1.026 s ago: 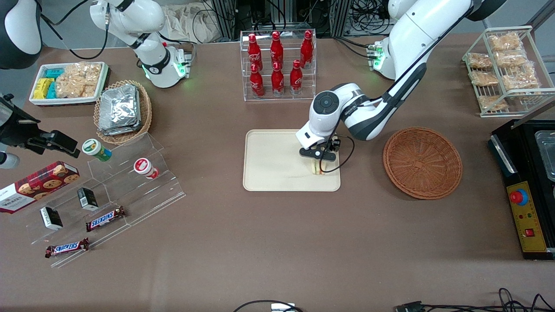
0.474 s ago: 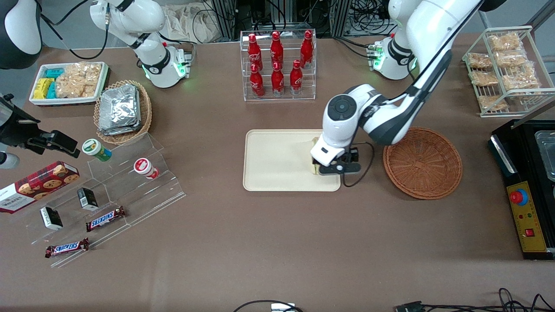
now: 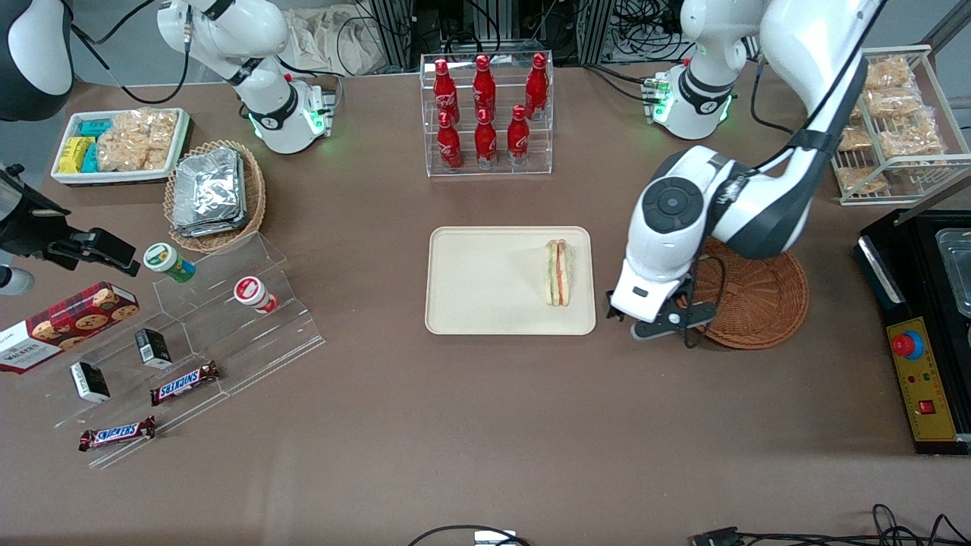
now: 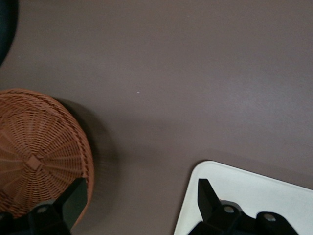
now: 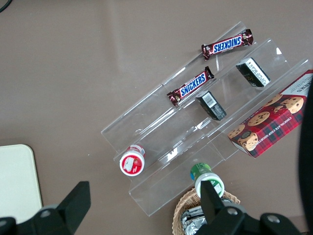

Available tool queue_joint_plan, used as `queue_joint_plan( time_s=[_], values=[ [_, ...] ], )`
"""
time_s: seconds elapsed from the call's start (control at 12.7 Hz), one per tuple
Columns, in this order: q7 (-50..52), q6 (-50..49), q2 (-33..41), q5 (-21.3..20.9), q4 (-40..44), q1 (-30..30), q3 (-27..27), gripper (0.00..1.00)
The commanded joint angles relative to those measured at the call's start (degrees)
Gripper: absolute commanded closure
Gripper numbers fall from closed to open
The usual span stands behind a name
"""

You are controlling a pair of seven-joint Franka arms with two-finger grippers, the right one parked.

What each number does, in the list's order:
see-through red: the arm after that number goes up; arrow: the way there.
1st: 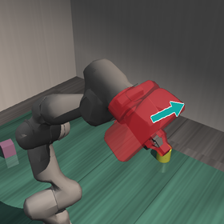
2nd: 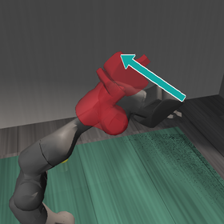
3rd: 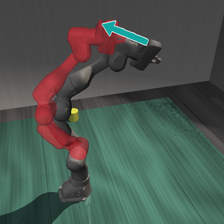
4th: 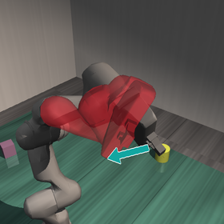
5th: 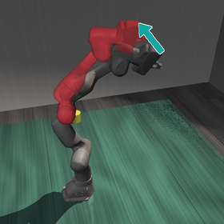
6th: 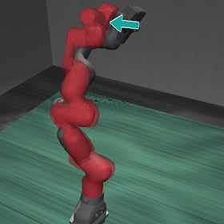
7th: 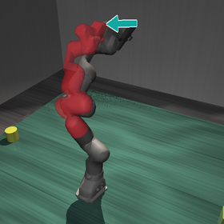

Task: Place sandwich from basket to tray

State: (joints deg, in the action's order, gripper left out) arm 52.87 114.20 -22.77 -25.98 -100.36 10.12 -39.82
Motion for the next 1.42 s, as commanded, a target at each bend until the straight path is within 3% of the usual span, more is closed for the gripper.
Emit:
queue_joint_plan(
  time_s=[0.0, 0.16, 0.32, 0.39, 0.87, 1.34],
  values=[
    [-5.6, -4.2, 0.7, 2.6, 2.4, 2.9, -0.5, 0.00],
    [-13.2, -4.9, 4.3, 7.8, 2.1, 4.8, 1.0, 0.00],
    [-22.5, -6.5, 9.5, 16.1, 2.2, 2.2, 10.1, 0.00],
    [-27.2, -9.2, 11.8, 17.8, 2.2, 1.6, 12.8, 0.00],
    [-44.3, -23.8, 19.2, 23.5, 8.4, -2.0, 25.9, 0.00],
    [-49.3, -26.1, 24.6, 26.5, 7.7, -2.0, 28.0, 0.00]
  ],
)
